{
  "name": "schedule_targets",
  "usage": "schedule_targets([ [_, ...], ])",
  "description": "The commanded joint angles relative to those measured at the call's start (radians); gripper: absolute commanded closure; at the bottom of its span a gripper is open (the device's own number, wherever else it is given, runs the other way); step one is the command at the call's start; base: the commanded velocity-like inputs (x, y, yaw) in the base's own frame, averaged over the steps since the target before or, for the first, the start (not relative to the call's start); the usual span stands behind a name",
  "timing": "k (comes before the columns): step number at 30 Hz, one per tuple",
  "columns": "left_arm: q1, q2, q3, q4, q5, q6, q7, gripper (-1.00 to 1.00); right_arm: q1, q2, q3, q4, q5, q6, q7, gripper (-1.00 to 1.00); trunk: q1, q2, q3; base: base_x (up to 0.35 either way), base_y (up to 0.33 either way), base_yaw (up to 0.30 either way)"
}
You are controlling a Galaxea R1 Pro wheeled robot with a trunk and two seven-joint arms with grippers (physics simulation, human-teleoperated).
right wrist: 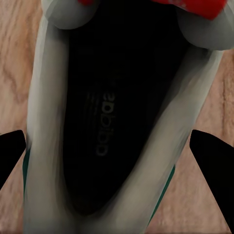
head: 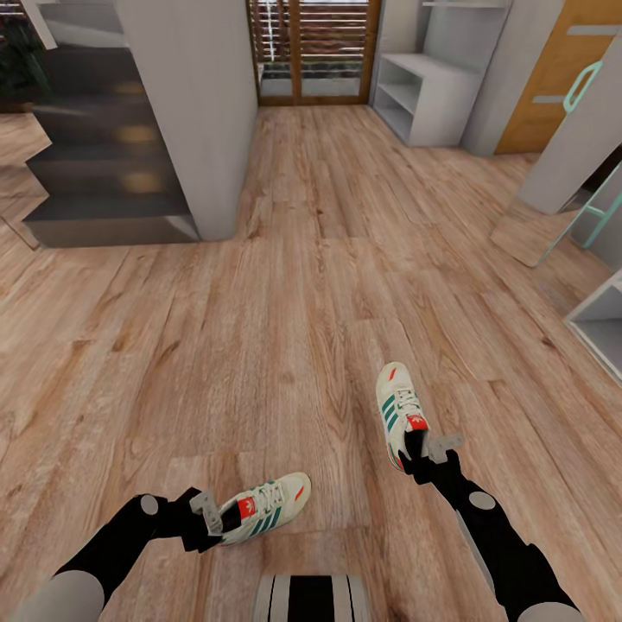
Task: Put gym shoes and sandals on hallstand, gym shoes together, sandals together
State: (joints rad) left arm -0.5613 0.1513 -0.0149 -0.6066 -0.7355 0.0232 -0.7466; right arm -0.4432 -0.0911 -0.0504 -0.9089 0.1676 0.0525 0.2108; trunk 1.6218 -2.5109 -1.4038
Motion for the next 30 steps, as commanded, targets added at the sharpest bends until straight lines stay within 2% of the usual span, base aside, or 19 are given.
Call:
schedule_targets([
  [1,0.0,0.0,-0.002,-0.003,-0.004,0.003,-0.004,-1.0,0.0,0.001,-0.003,-0.002,0.009,0.005,0.007,1.0,0.0,-0.001,-0.005,0.0,0.0,0.0],
  [7,0.0,0.001,-0.004,-0.005,-0.004,0.003,-0.004,-1.0,0.0,0.001,-0.003,-0.002,0.009,0.004,0.007,1.0,0.003,-0.002,-0.03,0.0,0.0,0.0],
  [21,0.0,0.001,-0.005,-0.005,-0.004,0.008,-0.004,-1.0,0.0,0.001,-0.003,-0.002,0.009,0.004,0.007,1.0,0.003,-0.002,-0.042,0.0,0.0,0.0],
  [28,0.0,0.001,-0.005,-0.005,-0.004,0.009,-0.004,-1.0,0.0,0.001,-0.003,-0.002,0.009,0.005,0.007,1.0,0.006,-0.004,-0.069,0.0,0.0,0.0],
  [30,0.0,0.001,-0.005,-0.005,-0.004,0.009,-0.004,-1.0,0.0,0.001,-0.003,-0.002,0.009,0.005,0.007,1.0,0.006,-0.004,-0.069,0.0,0.0,0.0],
])
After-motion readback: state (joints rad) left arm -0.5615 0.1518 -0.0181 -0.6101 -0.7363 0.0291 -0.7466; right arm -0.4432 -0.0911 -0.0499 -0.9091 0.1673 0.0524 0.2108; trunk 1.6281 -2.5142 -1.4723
